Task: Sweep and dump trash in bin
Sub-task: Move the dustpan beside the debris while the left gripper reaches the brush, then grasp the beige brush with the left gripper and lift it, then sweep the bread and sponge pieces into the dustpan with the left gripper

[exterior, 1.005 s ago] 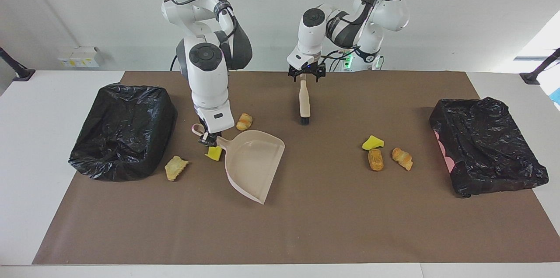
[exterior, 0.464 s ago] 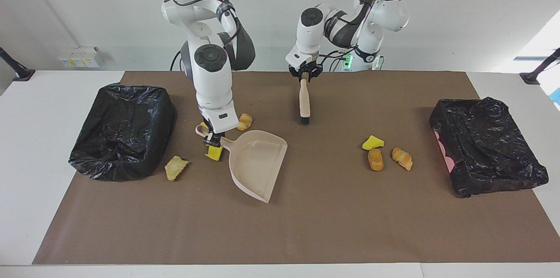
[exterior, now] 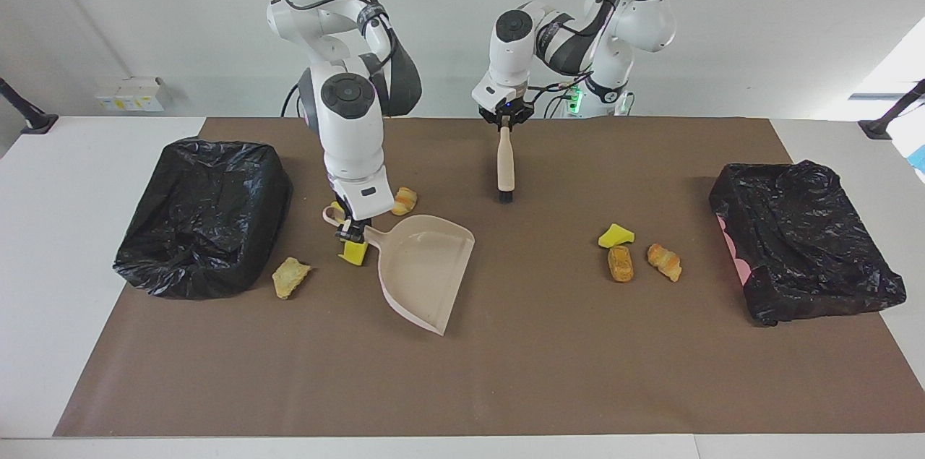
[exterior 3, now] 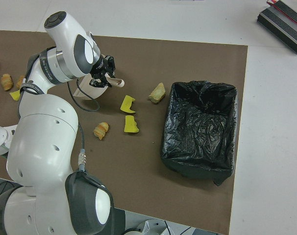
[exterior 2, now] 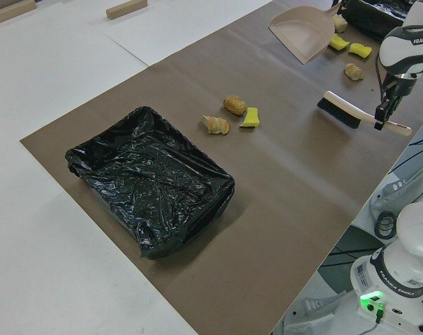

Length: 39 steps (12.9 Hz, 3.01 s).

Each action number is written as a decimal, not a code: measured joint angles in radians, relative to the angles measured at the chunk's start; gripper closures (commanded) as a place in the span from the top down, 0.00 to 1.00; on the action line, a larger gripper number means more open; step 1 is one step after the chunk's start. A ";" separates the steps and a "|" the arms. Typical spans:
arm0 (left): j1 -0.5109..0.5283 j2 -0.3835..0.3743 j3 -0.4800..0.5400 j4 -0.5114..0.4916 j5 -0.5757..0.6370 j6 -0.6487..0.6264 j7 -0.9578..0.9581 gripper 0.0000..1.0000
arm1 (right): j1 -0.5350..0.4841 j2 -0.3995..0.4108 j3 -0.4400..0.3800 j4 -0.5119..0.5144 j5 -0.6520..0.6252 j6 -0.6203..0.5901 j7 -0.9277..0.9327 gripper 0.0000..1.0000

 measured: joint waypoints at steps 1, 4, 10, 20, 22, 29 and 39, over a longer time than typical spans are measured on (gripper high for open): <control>0.014 -0.007 0.009 0.021 0.000 -0.046 0.006 0.00 | 0.003 -0.001 0.004 -0.016 0.013 0.000 -0.033 0.00; 0.134 -0.044 0.020 0.062 0.007 -0.146 0.099 0.00 | 0.079 -0.002 0.014 -0.074 0.026 0.001 -0.055 0.00; 0.489 -0.118 0.030 0.121 0.101 -0.304 0.464 0.00 | 0.155 -0.029 0.013 -0.148 0.027 0.055 -0.053 0.00; 0.837 0.183 0.029 0.413 0.272 -0.123 0.752 0.00 | 0.161 -0.035 0.014 -0.195 0.027 0.172 -0.054 0.00; 0.858 0.270 0.029 0.443 0.287 -0.062 0.759 0.00 | 0.163 -0.035 0.014 -0.197 0.027 0.176 -0.054 0.00; 0.872 0.308 0.006 0.301 0.287 0.064 0.772 0.00 | 0.162 -0.035 0.013 -0.198 0.027 0.176 -0.054 0.00; 0.582 0.222 -0.011 0.188 0.137 0.069 0.659 0.00 | 0.158 -0.035 0.012 -0.203 0.027 0.178 -0.054 0.00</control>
